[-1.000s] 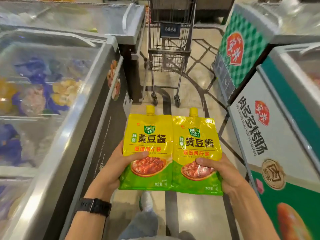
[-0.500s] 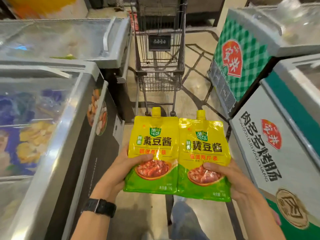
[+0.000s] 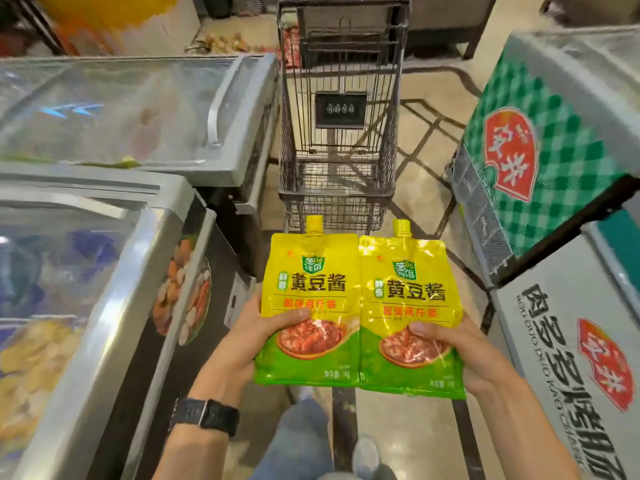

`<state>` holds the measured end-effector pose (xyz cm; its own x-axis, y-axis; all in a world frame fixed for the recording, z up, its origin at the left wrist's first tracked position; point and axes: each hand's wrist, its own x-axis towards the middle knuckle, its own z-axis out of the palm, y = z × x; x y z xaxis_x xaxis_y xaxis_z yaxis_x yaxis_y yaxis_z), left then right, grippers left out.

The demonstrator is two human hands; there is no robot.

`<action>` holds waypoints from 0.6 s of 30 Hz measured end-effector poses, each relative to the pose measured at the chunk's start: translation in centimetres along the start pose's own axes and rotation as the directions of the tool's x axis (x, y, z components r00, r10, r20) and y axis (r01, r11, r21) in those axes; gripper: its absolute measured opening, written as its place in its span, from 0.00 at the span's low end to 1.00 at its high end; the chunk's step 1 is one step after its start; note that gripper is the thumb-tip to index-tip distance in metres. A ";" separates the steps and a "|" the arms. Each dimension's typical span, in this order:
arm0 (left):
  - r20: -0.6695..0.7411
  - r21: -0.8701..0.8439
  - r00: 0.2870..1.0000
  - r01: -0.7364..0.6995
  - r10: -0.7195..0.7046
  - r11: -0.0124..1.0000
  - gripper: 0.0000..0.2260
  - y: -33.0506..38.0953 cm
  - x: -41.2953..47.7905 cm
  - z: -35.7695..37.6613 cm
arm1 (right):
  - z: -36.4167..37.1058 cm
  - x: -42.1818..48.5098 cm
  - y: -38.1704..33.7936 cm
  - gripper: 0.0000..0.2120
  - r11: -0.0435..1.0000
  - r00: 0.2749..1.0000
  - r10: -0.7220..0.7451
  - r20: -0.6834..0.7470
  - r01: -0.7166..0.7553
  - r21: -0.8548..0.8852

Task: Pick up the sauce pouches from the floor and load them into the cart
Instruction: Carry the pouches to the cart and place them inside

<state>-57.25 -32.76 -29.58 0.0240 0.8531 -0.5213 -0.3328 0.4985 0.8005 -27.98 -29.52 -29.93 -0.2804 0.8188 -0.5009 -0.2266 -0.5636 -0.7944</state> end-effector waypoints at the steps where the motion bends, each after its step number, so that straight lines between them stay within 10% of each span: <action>1: -0.001 0.005 1.000 0.004 -0.004 1.000 0.43 0.8 1.6 -0.4 | 0.4 1.3 -0.6 0.52 1.000 1.000 -0.005 0.007 0.005 0.012; 11: 0.095 0.056 0.995 0.012 -0.017 0.998 0.50 11.4 16.1 -2.5 | 3.8 13.1 -7.4 0.41 0.996 0.995 -0.060 -0.081 0.065 0.062; 18: 0.138 0.056 0.990 0.017 -0.024 0.998 0.30 15.9 23.9 -1.2 | 2.7 20.8 -11.7 0.38 0.992 0.997 -0.046 -0.054 0.052 0.114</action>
<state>-63.11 -4.63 -29.62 0.1616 0.8538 -0.4950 -0.2795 0.5206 0.8068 -33.69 -6.15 -30.13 -0.2187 0.8487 -0.4815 -0.3458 -0.5288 -0.7751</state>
